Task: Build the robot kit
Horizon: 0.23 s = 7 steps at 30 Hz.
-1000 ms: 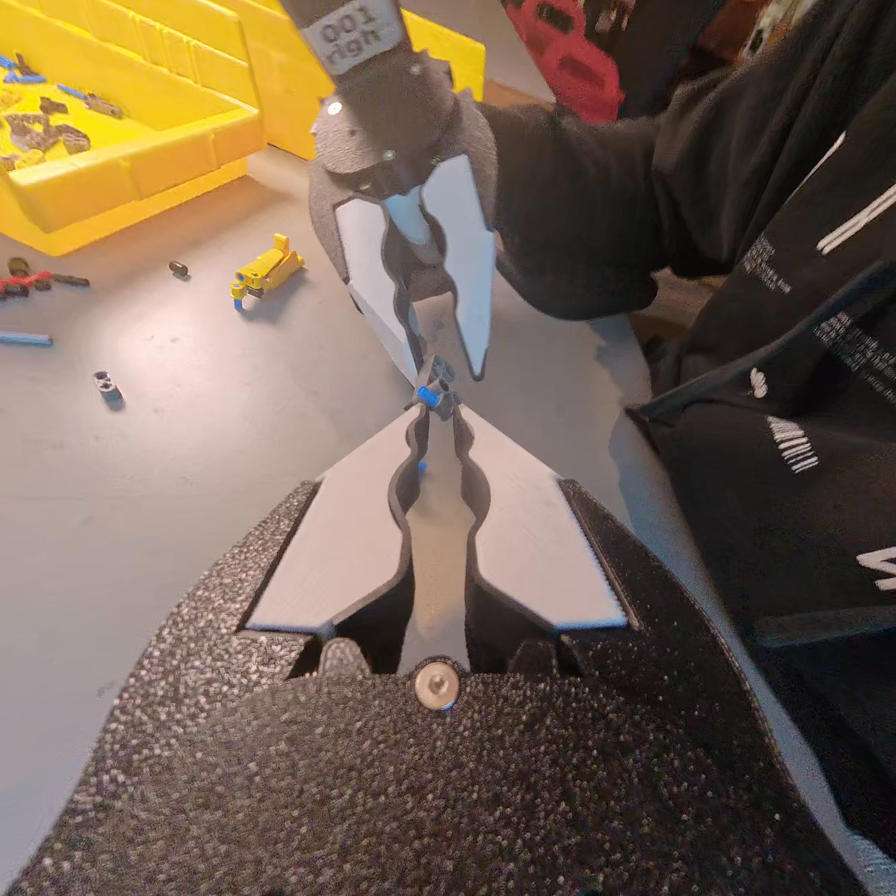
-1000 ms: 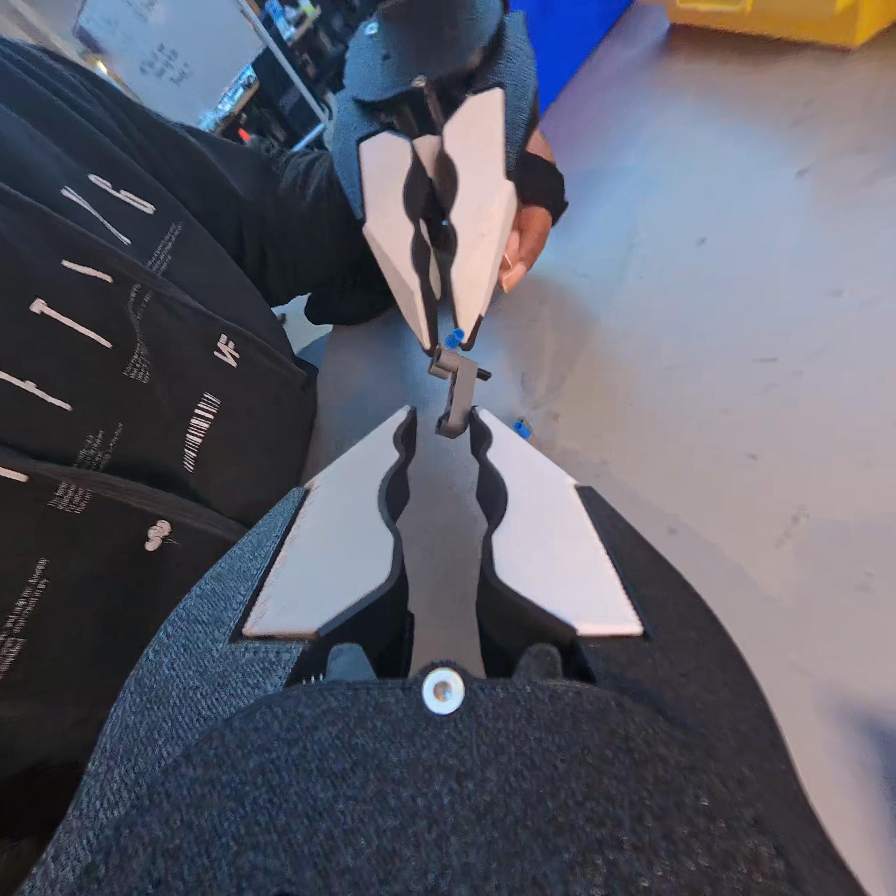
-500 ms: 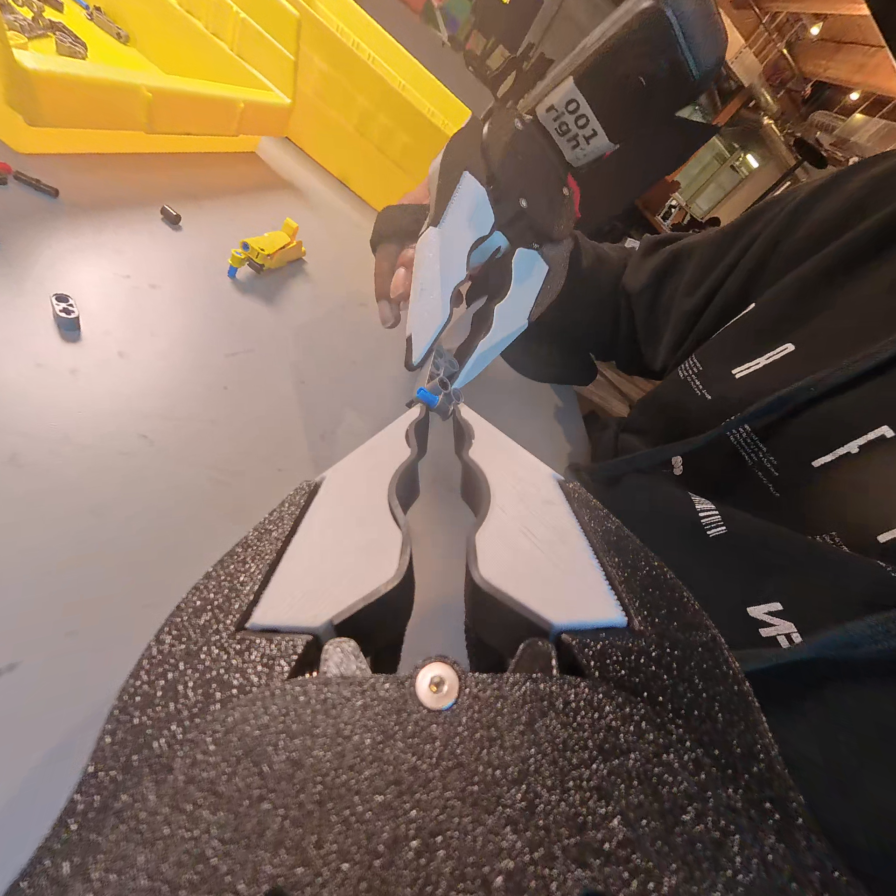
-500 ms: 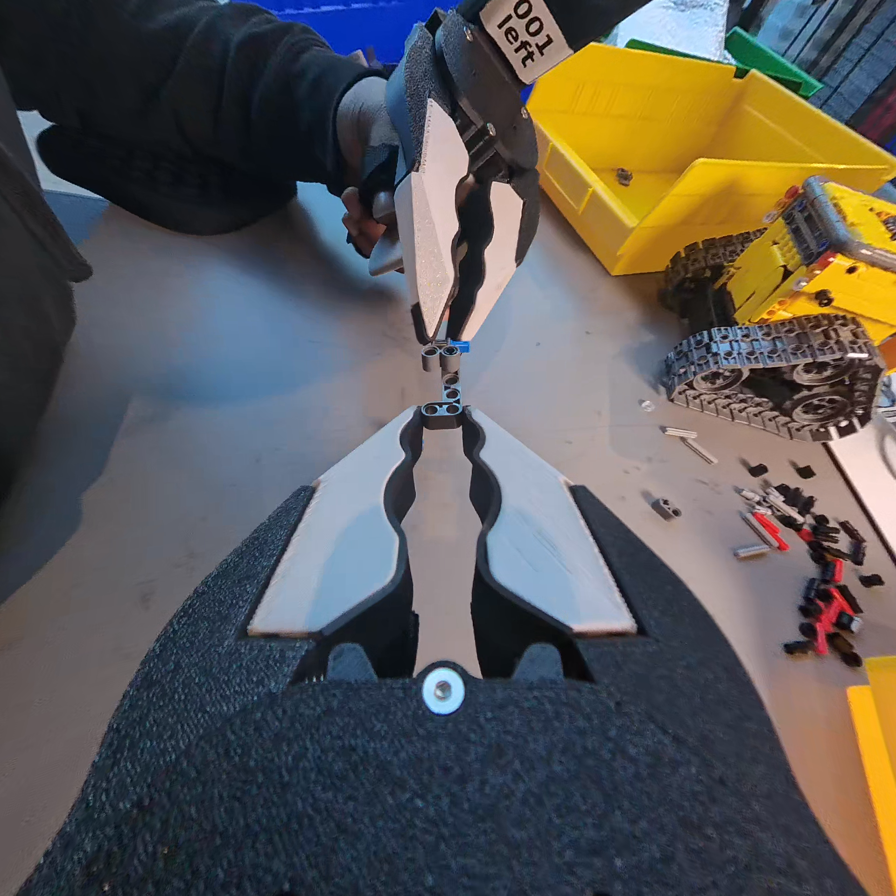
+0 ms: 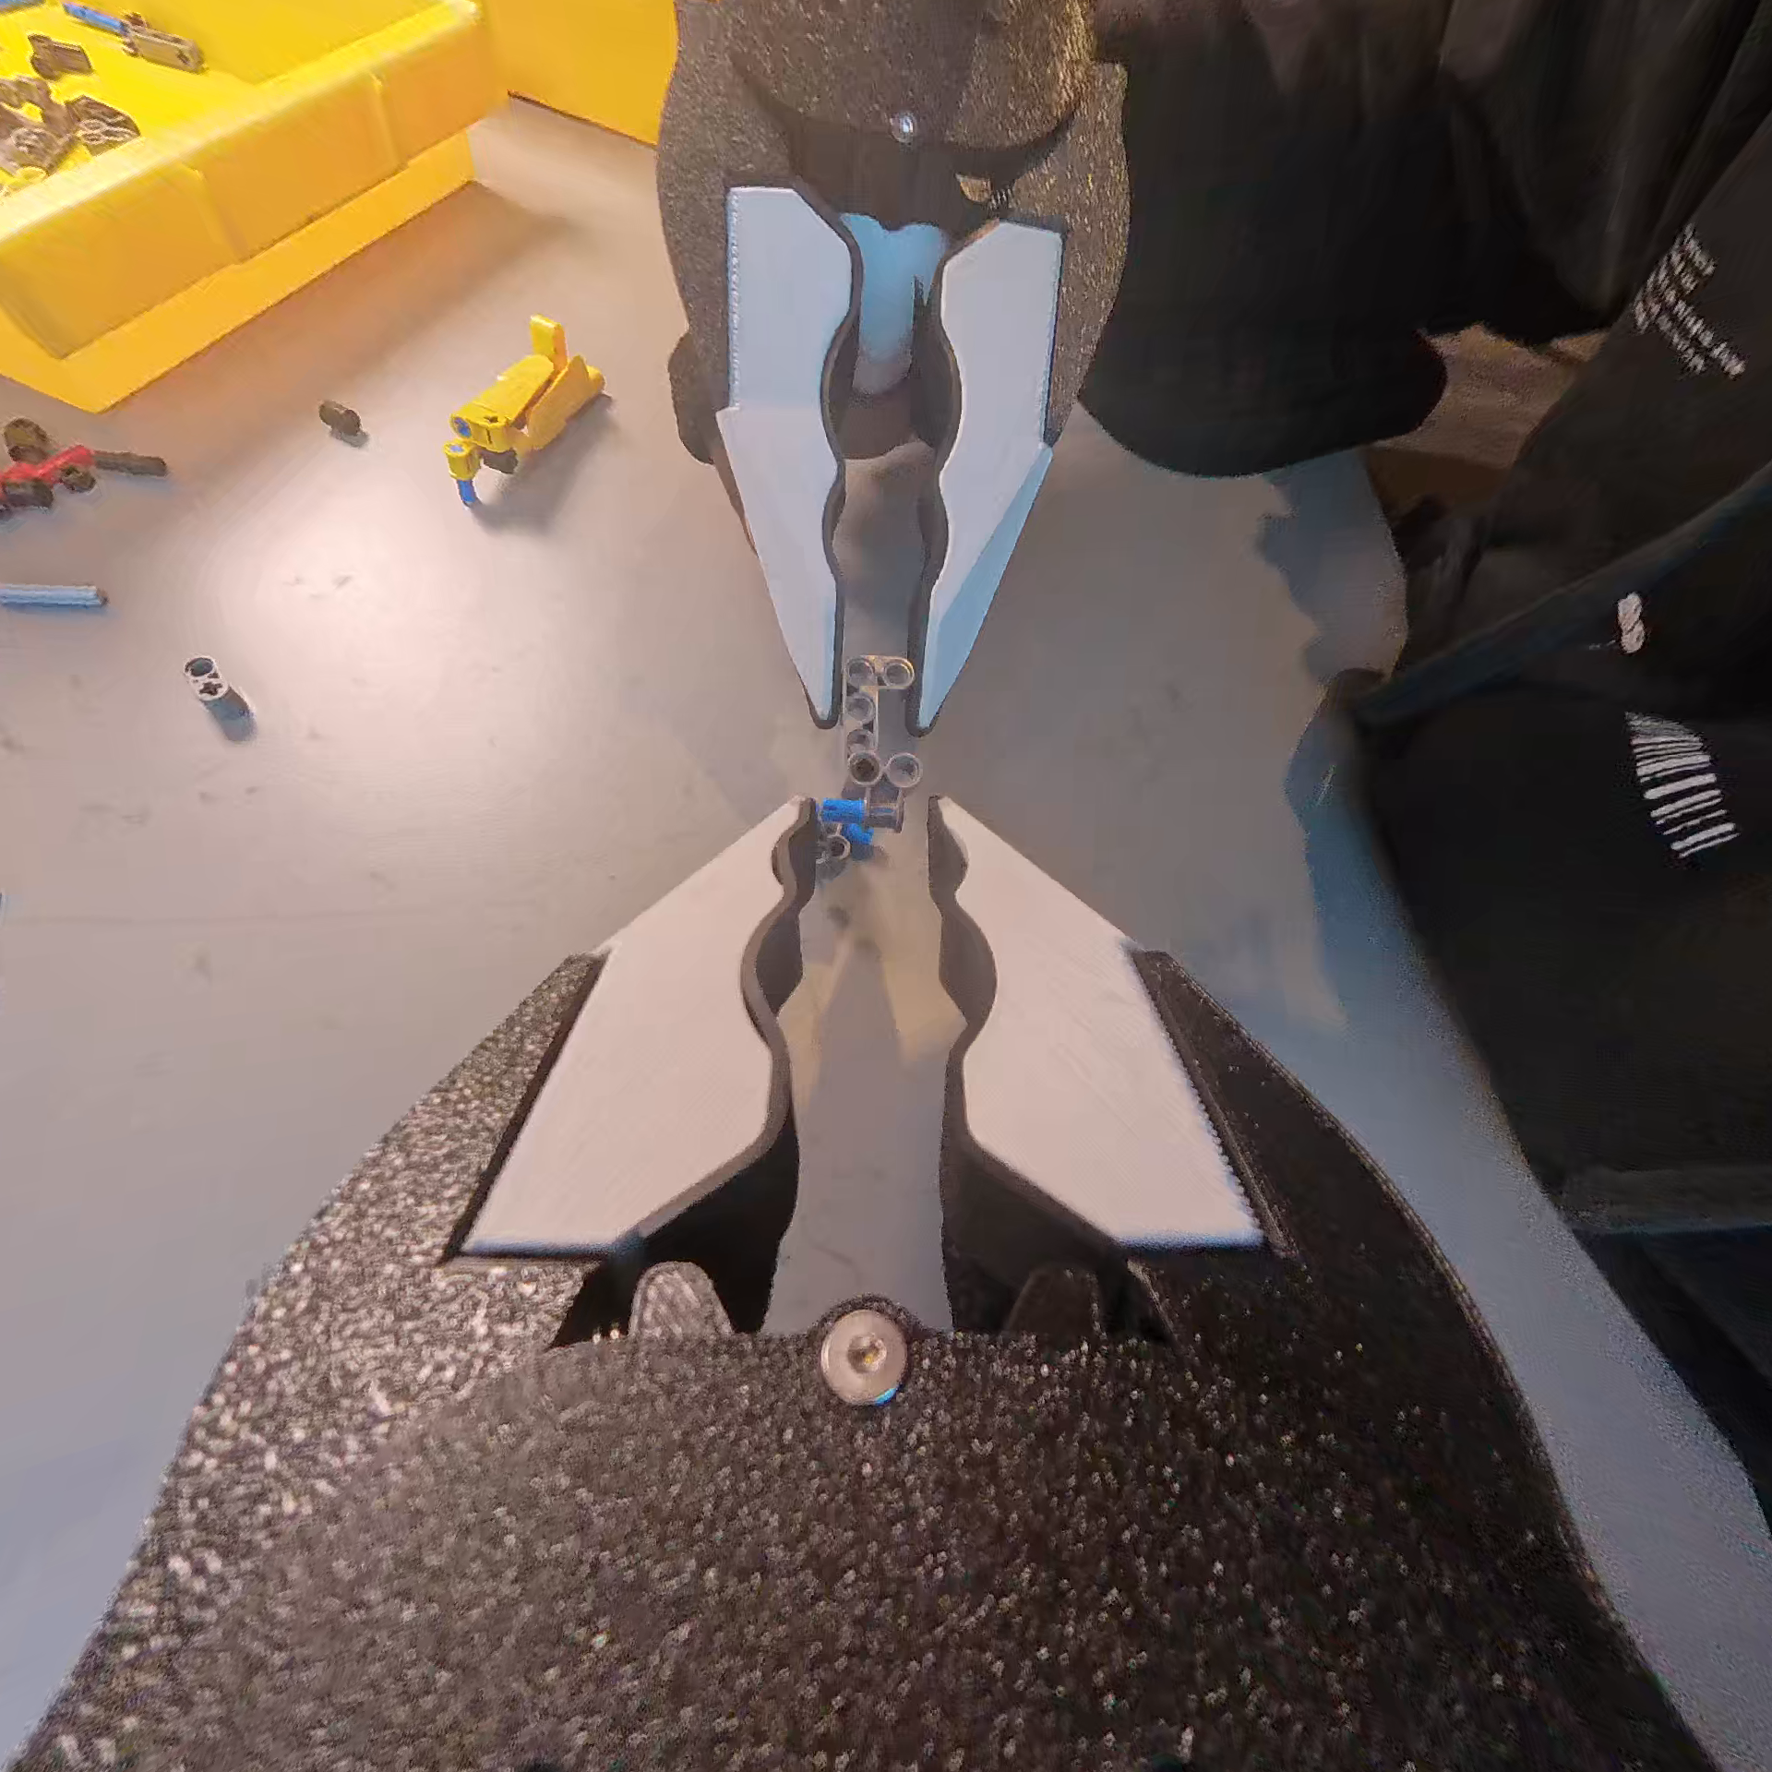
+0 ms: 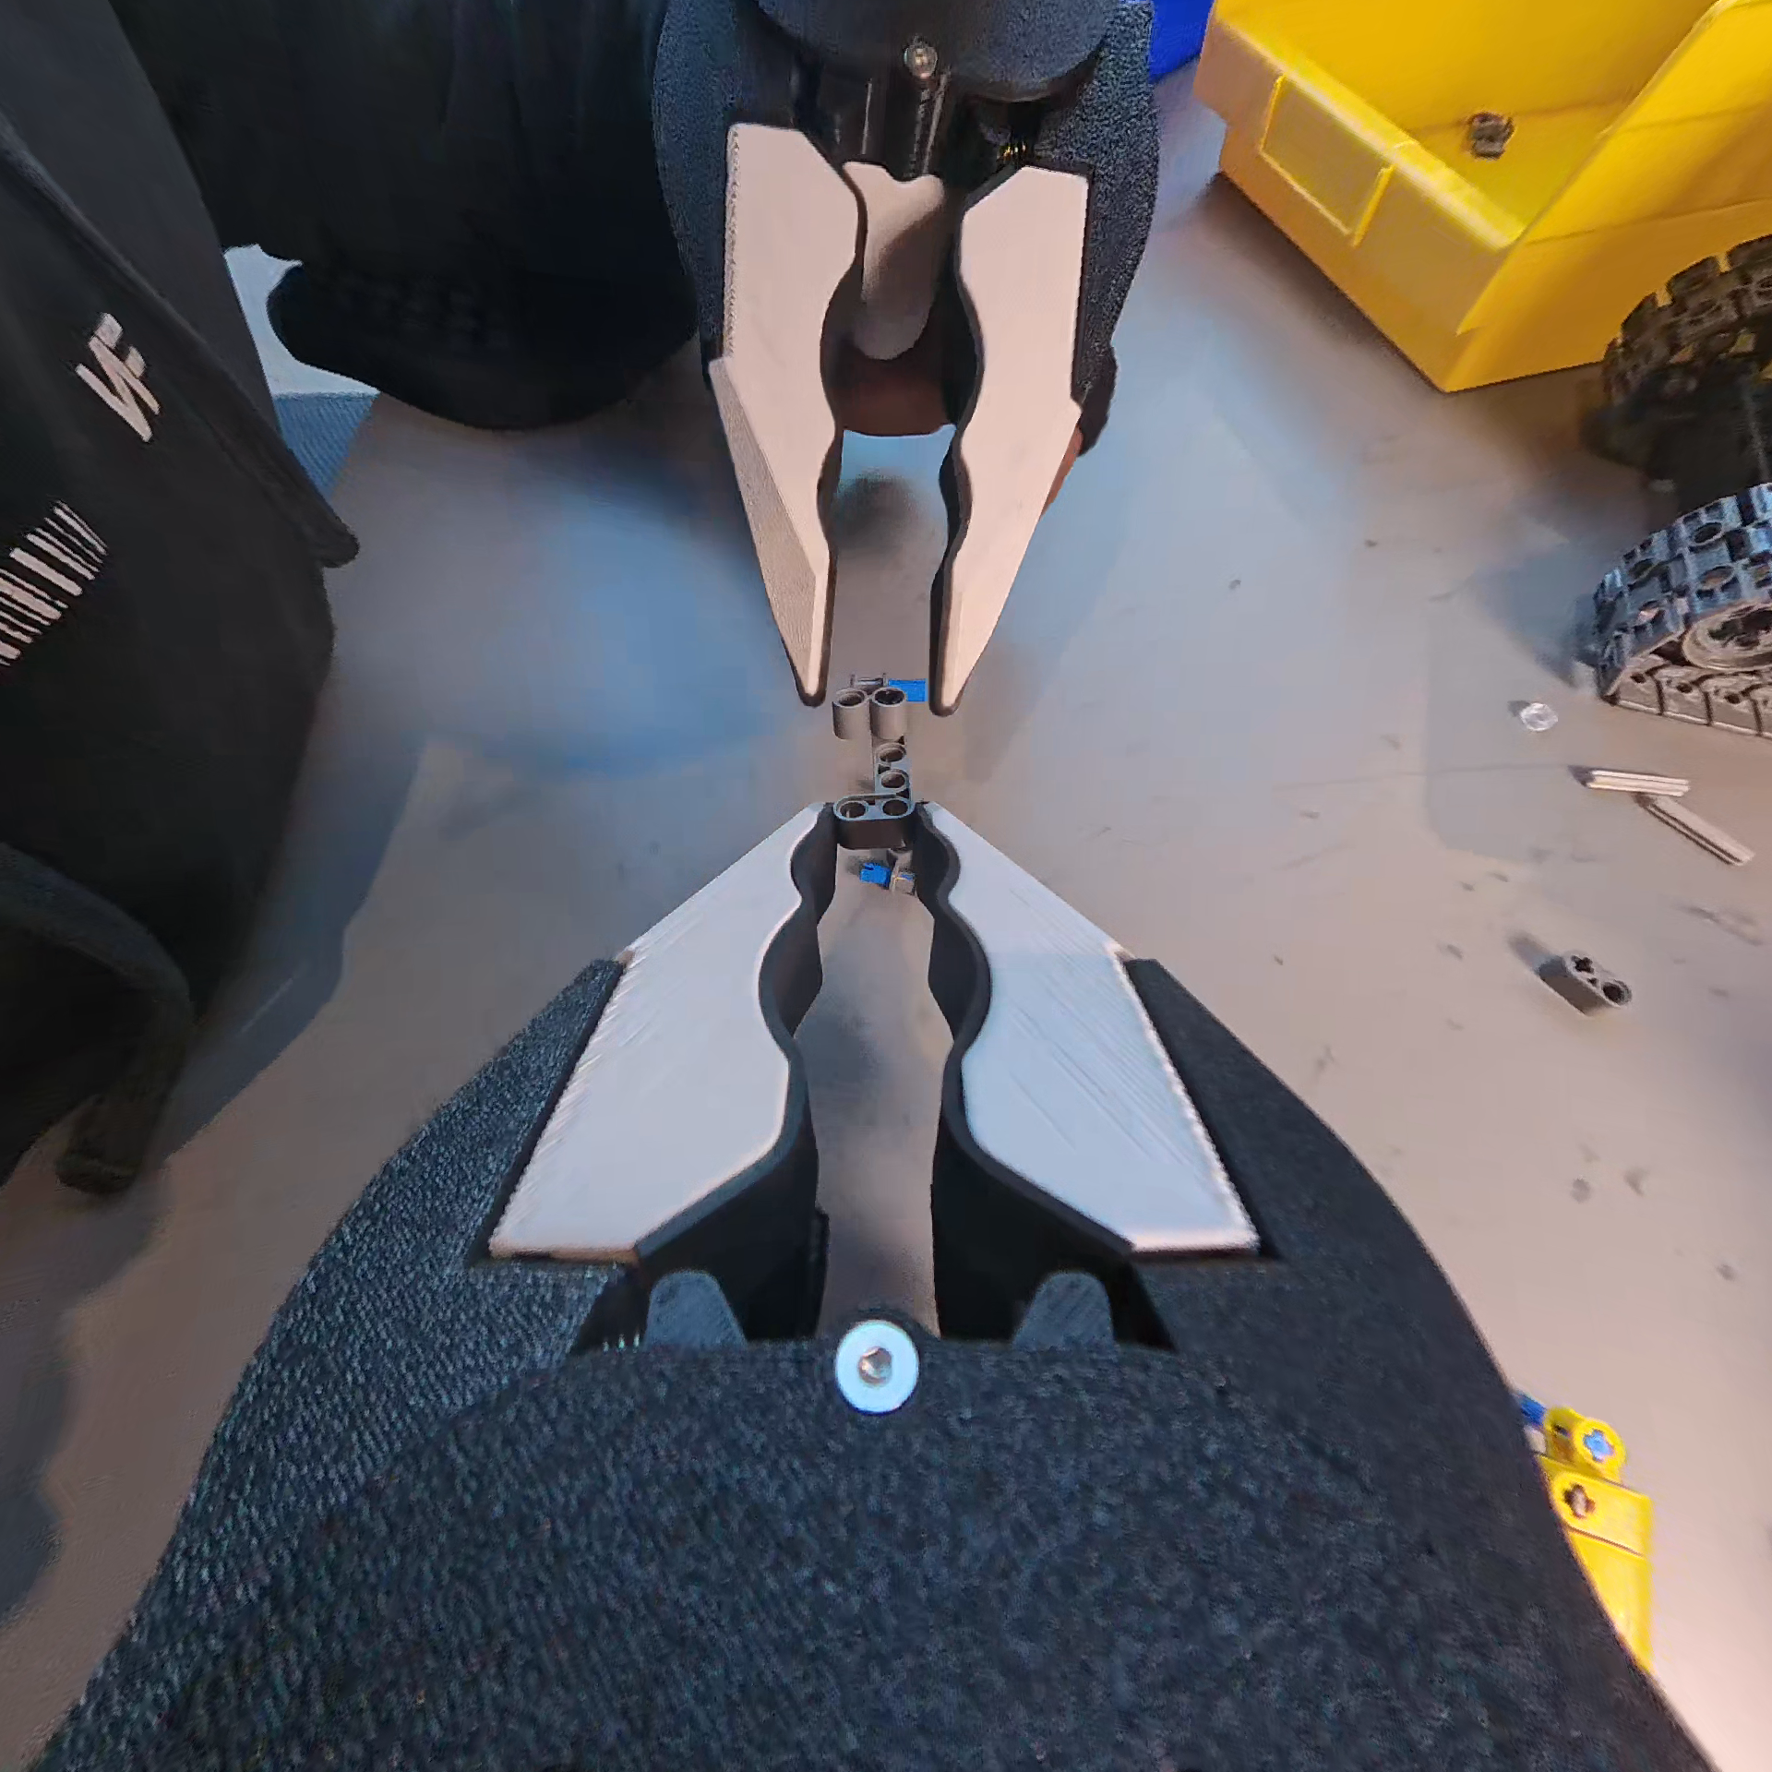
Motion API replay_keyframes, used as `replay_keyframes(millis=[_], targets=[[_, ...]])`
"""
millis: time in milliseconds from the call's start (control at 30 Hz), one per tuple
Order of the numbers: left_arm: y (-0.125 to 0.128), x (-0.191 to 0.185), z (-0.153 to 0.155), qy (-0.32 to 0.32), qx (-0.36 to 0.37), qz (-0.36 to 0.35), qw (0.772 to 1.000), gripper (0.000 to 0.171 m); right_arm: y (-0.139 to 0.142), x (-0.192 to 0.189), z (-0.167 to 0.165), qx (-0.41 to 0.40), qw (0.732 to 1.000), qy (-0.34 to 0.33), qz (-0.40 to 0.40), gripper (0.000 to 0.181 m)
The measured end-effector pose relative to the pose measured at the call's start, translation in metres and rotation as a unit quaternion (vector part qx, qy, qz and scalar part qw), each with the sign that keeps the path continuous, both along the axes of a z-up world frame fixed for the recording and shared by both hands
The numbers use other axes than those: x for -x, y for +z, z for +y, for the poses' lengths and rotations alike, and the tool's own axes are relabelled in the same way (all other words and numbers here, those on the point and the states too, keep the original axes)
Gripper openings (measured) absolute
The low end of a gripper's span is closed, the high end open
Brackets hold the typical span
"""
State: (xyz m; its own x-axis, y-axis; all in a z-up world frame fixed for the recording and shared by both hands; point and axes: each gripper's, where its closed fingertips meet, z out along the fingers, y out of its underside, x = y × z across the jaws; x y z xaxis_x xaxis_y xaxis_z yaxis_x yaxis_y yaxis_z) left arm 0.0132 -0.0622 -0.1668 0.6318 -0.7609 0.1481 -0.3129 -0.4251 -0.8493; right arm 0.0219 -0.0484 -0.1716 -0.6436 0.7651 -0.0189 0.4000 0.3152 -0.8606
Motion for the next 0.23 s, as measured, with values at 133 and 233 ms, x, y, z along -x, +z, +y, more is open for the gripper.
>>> replay_keyframes(millis=[133,233], targets=[[-0.0065,-0.0014,0.0021,0.000,-0.019,0.035,0.999,0.016,-0.0040,-0.0021,0.0002,0.001,1.000,0.005,-0.008,0.016],[-0.0098,-0.0016,0.0028,0.000,-0.025,0.050,0.998,0.015,-0.0089,-0.0031,0.0008,-0.009,1.000,0.008,-0.014,0.016]])
